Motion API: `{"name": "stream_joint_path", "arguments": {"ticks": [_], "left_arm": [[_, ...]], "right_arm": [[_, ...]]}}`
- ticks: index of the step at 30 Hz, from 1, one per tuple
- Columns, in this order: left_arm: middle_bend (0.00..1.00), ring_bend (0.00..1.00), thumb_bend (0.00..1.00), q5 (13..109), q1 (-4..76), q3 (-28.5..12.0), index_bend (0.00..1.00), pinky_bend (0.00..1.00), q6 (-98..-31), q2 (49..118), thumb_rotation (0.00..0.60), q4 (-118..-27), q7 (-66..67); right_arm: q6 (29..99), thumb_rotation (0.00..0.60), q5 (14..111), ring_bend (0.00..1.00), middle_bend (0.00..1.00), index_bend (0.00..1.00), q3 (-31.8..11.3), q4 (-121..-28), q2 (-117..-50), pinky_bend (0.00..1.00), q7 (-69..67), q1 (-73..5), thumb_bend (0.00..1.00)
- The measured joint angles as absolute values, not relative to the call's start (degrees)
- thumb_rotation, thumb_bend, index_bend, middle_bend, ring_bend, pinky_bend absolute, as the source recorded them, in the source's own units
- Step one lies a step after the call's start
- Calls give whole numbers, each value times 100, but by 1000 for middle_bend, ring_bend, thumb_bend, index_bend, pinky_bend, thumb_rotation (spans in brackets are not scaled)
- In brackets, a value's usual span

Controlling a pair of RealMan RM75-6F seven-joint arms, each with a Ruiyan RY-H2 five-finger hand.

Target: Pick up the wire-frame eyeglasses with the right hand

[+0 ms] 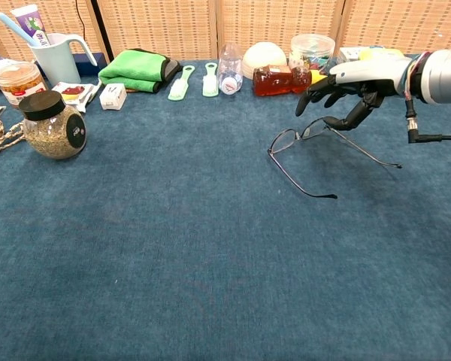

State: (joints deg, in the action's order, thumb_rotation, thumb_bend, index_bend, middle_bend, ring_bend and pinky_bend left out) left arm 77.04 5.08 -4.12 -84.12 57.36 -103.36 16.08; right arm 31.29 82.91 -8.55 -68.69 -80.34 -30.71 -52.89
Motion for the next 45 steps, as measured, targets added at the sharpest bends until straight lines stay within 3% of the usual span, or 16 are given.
{"name": "stream_joint_path", "arguments": {"ticks": [11,22,45], "left_arm": [[54,83,250,7710,486,-402,201,82,-8429,5731,278,-10279,1516],[54,82,249,7751,519,-399,201,82,-8391,5778,279,-10253,1475],[54,81,249,7908,673,-389,201,82,-8234,5944,279,-10197,1398]], "right_arm": [[2539,600,7842,105,154,265,-778,-6613,-8082,102,-2576,-5525,610],[2382,600,7497,129,164,278,-623,-6726,-7861,103,-1989,-5478,611],[2991,600,6455,131,164,274,-178,-7865,-6886,106,-786,-4675,612]]}}
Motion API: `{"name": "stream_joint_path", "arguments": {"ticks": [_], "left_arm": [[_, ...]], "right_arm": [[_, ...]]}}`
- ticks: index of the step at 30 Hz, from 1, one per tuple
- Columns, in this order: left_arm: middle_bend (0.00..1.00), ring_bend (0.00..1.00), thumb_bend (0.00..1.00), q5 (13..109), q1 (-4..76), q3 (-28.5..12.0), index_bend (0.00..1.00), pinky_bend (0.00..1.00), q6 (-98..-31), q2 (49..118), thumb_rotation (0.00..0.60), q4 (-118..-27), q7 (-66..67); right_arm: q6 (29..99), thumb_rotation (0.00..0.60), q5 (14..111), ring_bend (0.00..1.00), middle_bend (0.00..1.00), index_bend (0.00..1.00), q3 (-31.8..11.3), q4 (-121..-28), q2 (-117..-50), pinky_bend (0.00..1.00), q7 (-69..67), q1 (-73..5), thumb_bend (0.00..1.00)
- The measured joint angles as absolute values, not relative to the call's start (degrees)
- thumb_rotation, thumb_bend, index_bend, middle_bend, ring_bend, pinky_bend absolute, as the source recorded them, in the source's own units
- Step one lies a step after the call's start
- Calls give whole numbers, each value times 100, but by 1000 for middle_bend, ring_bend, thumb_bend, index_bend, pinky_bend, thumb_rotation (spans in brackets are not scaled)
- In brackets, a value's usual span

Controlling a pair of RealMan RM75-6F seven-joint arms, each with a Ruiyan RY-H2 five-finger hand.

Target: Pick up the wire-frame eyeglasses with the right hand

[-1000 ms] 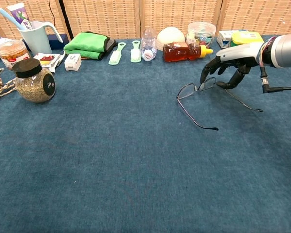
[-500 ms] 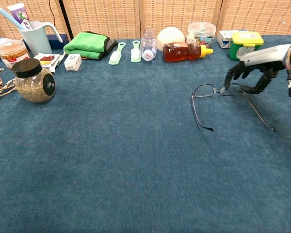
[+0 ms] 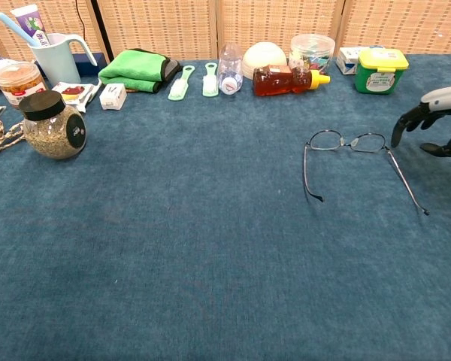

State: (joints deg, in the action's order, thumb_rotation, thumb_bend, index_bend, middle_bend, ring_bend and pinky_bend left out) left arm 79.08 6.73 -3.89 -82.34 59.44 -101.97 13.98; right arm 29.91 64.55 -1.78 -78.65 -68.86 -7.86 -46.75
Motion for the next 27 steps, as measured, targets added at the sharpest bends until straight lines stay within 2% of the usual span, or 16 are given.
{"name": "stream_joint_path", "arguments": {"ticks": [8,20,27], "left_arm": [[54,80,249,7929,670,-395,201,82,-8275,5930,278,-10196,1377],[54,80,249,7863,538,-333,201,82,-8369,5841,278,-10202,1338],[54,80,249,7853,542,-340,201,82,-8359,5848,278,-10193,1339]], "right_arm": [[3355,600,6451,129,150,255,-338,-8008,-6833,106,-724,-4521,613],[2776,600,6453,128,147,254,-495,-7755,-7162,106,-567,-4955,614],[2840,600,6375,129,152,260,-438,-7840,-7105,120,-465,-4892,614]]}}
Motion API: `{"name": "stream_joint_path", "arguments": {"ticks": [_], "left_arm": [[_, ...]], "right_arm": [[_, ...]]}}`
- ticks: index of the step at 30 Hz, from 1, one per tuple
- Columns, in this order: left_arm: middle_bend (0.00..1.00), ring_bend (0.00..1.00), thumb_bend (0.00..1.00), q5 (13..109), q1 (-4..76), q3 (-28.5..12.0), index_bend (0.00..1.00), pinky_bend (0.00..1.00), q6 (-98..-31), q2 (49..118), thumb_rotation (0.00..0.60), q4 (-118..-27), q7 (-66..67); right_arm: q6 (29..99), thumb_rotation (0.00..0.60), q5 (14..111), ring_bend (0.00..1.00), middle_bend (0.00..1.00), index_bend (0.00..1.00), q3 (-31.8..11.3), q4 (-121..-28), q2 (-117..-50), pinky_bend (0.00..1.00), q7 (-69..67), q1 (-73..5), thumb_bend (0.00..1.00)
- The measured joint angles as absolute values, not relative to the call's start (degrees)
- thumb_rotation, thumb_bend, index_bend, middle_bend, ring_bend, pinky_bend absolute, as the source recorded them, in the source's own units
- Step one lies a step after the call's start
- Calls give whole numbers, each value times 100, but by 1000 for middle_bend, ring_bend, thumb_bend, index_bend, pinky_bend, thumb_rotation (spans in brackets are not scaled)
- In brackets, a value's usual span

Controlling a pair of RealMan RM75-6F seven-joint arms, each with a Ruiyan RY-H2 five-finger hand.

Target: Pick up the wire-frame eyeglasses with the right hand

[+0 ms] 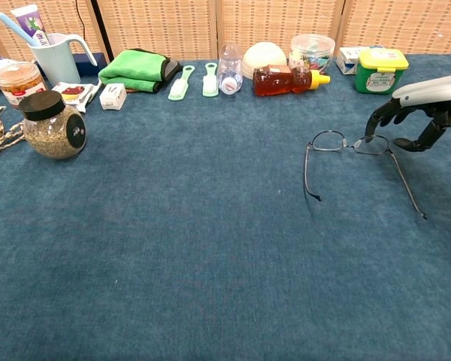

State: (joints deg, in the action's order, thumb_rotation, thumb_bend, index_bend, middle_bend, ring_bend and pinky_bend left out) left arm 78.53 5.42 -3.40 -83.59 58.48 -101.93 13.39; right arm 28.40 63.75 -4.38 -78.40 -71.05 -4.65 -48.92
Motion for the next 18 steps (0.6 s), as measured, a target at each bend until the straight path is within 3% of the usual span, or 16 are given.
{"name": "stream_joint_path", "arguments": {"ticks": [18], "left_arm": [[51,73,250,7931,640,-355,201,82,-8265,5928,278,-10186,1335]], "right_arm": [[3494,600,6540,140,153,250,-151,-8676,-6593,129,-400,-4250,613]]}}
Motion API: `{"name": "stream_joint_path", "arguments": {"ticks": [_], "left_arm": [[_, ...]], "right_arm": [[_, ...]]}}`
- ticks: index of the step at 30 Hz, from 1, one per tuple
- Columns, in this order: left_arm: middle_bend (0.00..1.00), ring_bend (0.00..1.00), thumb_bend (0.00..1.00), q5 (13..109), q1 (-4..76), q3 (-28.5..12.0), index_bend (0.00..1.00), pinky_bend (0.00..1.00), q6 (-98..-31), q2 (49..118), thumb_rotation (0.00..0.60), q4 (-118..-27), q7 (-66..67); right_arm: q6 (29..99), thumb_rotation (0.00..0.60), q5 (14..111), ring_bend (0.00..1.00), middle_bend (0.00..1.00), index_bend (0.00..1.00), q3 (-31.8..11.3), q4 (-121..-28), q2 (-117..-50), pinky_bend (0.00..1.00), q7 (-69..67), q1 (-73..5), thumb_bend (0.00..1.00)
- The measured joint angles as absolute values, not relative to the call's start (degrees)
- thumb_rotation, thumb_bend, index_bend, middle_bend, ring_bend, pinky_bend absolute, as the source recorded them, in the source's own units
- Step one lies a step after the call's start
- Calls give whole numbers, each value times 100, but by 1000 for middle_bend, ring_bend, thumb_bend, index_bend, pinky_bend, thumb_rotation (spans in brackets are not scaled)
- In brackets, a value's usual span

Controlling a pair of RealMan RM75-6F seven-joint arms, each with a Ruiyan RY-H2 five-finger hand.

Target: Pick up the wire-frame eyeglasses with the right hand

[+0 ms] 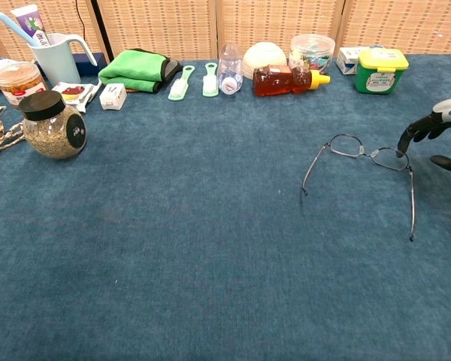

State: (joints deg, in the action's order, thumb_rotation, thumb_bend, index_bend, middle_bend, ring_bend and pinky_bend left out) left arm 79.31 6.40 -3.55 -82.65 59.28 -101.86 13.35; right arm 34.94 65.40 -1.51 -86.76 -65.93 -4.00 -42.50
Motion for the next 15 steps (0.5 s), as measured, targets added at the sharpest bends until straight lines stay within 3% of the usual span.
{"name": "stream_joint_path", "arguments": {"ticks": [5,9,15], "left_arm": [[50,73,249,7946,654,-352,201,82,-8251,5948,279,-10188,1341],[50,72,250,7965,650,-365,201,82,-8301,5919,278,-10231,1374],[49,72,249,7942,634,-367,201,82,-8320,5868,280,-10274,1403]], "right_arm": [[3685,600,6604,101,109,227,-145,-8785,-6529,111,-355,-4153,576],[4187,600,6806,4,34,187,-217,-8633,-6614,11,-333,-4020,435],[4744,600,7108,0,20,241,-327,-8083,-6955,0,-274,-3813,387]]}}
